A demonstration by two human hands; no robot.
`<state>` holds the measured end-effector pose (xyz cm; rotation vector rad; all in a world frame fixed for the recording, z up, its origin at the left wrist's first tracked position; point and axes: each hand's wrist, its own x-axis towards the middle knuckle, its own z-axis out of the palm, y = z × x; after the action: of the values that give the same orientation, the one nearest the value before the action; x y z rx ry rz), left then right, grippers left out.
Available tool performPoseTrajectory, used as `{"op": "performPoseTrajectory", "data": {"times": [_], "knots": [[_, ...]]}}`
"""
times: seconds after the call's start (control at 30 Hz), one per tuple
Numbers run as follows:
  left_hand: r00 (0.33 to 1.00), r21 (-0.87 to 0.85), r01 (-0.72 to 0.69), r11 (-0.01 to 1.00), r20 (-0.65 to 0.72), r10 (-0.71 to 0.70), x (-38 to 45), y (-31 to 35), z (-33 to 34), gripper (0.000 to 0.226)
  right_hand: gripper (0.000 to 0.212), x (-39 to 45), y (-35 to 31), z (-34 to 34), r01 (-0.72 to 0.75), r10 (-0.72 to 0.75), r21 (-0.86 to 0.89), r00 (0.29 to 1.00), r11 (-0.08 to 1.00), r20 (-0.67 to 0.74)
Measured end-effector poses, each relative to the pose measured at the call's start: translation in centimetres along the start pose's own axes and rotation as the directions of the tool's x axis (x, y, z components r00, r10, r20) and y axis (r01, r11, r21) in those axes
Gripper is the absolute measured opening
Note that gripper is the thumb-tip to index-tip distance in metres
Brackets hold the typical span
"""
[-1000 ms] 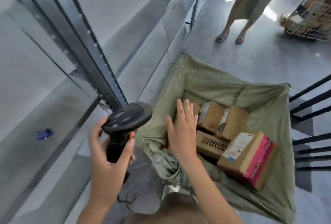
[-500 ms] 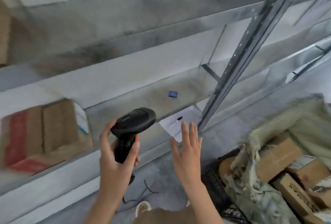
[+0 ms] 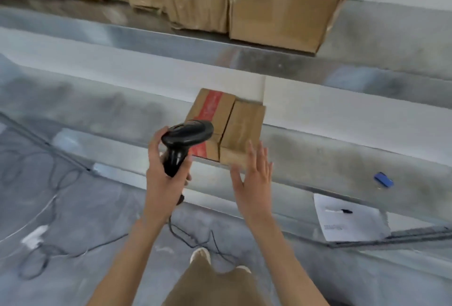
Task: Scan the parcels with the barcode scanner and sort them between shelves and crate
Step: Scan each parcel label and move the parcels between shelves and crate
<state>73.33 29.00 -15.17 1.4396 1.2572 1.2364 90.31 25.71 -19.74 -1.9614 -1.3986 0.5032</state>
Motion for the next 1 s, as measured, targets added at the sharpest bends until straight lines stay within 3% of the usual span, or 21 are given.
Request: {"op": "performPoseTrajectory", "data": {"times": [0.1,0.2,0.4,0.6,0.9,1.0], "knots": [[0.997,0.003,0.006,1.000,-0.078,-0.006,2.1,-1.1,-2.6,0.061,0.066,1.3,-2.5,2.5,0.066,-0.064,-0.057,0.998,0.996,0.023],[0.996,0.004,0.014,1.000,-0.088,-0.013,5.3,-2.4,-4.4,0.062,0.069,2.9,-4.0,5.2,0.037,-0.028,-0.133,0.997,0.990,0.068],[0.998,-0.034,0.024,0.999,0.058,-0.022,12.2,-5.0,-6.9,0.060,0.080,7.6,-7.5,10.9,-0.117,0.142,-0.303,0.988,0.946,0.060],[0.981,-0.106,0.050,0.993,0.194,-0.029,15.7,-7.4,-8.3,0.062,0.093,10.8,-9.1,14.4,-0.273,0.298,-0.510,0.954,0.815,-0.034],[0.965,-0.134,0.108,0.985,0.253,-0.072,16.3,-9.6,-9.0,0.061,0.090,11.0,-10.1,16.5,-0.349,0.320,-0.595,0.934,0.724,-0.158],[0.965,-0.148,0.121,0.982,0.248,-0.082,16.5,-9.7,-9.7,0.061,0.087,10.4,-10.3,16.6,-0.337,0.281,-0.551,0.941,0.763,-0.186]]}}
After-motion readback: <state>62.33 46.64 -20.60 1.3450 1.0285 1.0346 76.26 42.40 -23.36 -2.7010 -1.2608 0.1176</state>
